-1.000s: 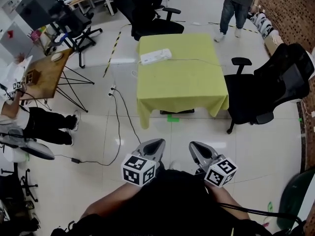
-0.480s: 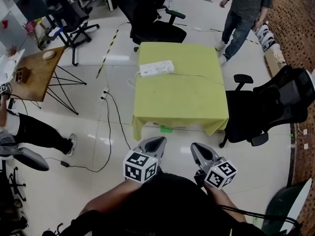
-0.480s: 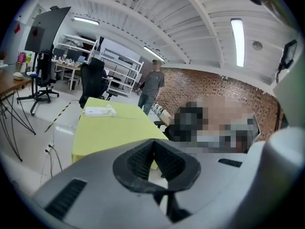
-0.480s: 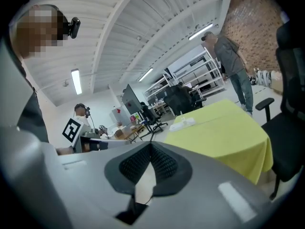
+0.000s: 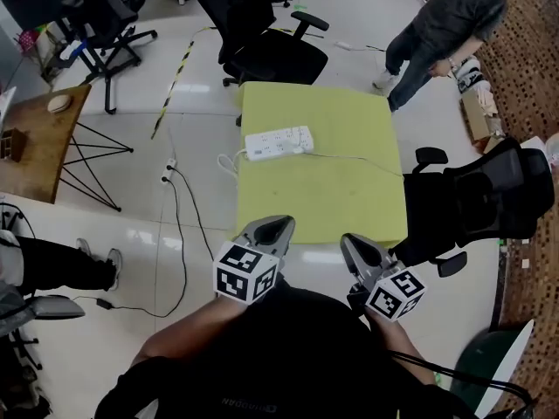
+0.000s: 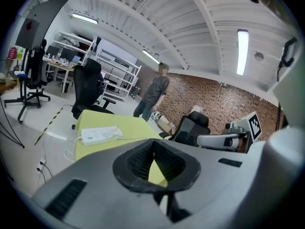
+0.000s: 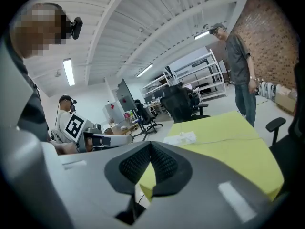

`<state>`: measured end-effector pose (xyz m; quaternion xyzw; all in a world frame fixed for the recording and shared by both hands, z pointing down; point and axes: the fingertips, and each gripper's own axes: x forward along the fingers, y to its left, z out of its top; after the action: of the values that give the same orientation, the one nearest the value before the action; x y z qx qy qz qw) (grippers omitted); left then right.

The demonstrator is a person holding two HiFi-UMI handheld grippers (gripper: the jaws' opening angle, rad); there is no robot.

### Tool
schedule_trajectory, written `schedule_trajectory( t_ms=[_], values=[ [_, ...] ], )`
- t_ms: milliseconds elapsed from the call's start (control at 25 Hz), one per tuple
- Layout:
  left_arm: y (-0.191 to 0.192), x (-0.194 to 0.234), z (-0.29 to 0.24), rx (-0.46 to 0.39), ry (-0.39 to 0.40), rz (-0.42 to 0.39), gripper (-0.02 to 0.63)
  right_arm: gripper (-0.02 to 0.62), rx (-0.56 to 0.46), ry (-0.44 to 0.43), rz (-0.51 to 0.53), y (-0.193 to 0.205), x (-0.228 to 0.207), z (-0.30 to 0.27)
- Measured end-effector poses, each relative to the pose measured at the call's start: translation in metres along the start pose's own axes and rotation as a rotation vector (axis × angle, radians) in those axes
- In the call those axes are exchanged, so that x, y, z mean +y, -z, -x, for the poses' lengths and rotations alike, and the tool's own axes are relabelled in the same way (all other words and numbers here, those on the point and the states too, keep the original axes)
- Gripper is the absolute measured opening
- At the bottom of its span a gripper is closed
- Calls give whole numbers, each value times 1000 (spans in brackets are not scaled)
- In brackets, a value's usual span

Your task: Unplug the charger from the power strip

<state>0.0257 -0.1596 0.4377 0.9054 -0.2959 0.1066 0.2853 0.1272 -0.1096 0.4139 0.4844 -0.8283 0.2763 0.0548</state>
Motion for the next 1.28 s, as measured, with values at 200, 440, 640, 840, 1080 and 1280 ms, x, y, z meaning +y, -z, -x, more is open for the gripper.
schedule_trajectory(
  t_ms=[200, 440, 640, 840, 1080, 1280],
  values=[
    [-19, 39, -16, 15, 5, 19, 6, 3, 27, -5, 10, -14, -6, -42],
    [-23, 66, -34, 24, -9, 65, 6, 3, 94, -27, 40, -25, -23, -81],
    [-29, 103, -46, 9, -116, 108, 6, 3, 152, -104, 70, -36, -40, -115],
    [-28, 122, -51, 23, -229, 178, 6, 3, 237, -193, 58, -41, -71, -144],
    [-12, 104, -67, 114, -249, 155, 6, 3, 359, -213, 198, -20, -115, -190],
    [-4, 105, -59, 107, -299, 160, 6, 38, 421, -173, 294, 4, -141, -231]
  ],
)
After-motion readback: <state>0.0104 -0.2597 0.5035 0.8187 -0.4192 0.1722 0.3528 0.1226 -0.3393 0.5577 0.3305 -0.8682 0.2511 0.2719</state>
